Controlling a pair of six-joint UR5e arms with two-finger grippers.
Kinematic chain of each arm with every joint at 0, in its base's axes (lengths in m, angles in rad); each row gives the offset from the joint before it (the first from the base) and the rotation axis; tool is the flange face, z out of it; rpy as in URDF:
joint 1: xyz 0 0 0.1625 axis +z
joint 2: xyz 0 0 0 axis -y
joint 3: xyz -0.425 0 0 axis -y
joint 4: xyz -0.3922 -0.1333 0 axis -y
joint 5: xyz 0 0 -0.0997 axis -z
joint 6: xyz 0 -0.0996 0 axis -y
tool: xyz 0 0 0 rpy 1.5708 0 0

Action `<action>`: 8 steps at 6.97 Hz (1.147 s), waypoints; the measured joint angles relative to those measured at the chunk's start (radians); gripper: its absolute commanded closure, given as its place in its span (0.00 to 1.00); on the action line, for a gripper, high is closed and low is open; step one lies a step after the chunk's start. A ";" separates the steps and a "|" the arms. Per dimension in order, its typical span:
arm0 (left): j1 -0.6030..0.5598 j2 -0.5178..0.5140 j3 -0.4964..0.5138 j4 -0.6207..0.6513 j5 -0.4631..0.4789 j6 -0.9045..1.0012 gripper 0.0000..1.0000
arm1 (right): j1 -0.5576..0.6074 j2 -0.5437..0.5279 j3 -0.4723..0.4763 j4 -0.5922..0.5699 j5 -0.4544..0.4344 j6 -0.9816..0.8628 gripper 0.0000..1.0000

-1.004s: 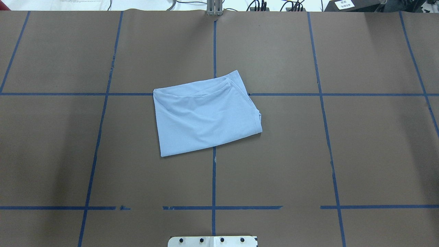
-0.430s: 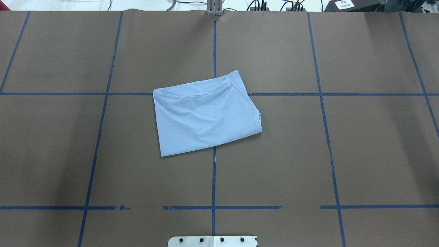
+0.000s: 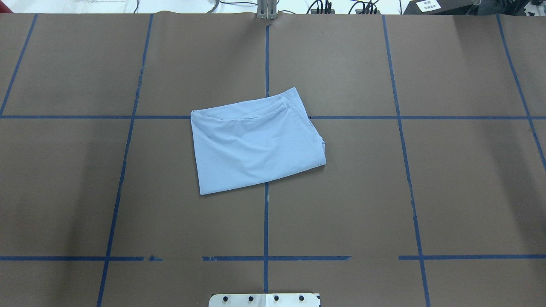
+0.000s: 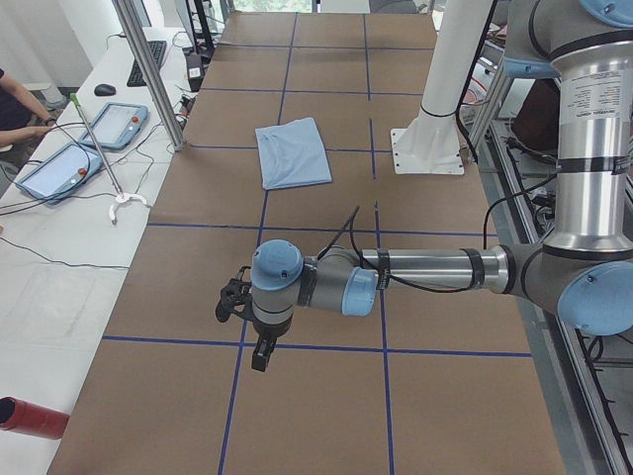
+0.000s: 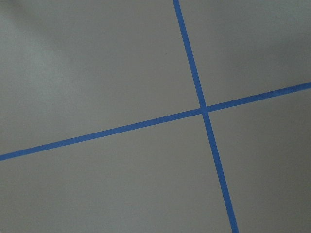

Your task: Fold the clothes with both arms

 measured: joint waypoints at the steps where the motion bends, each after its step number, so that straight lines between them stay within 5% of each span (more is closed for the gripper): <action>1: 0.000 0.003 0.000 0.001 -0.003 -0.035 0.00 | 0.000 0.000 0.001 0.000 -0.004 0.000 0.00; 8: 0.030 0.005 0.023 -0.008 -0.008 -0.134 0.00 | -0.002 0.002 0.002 0.006 -0.007 -0.001 0.00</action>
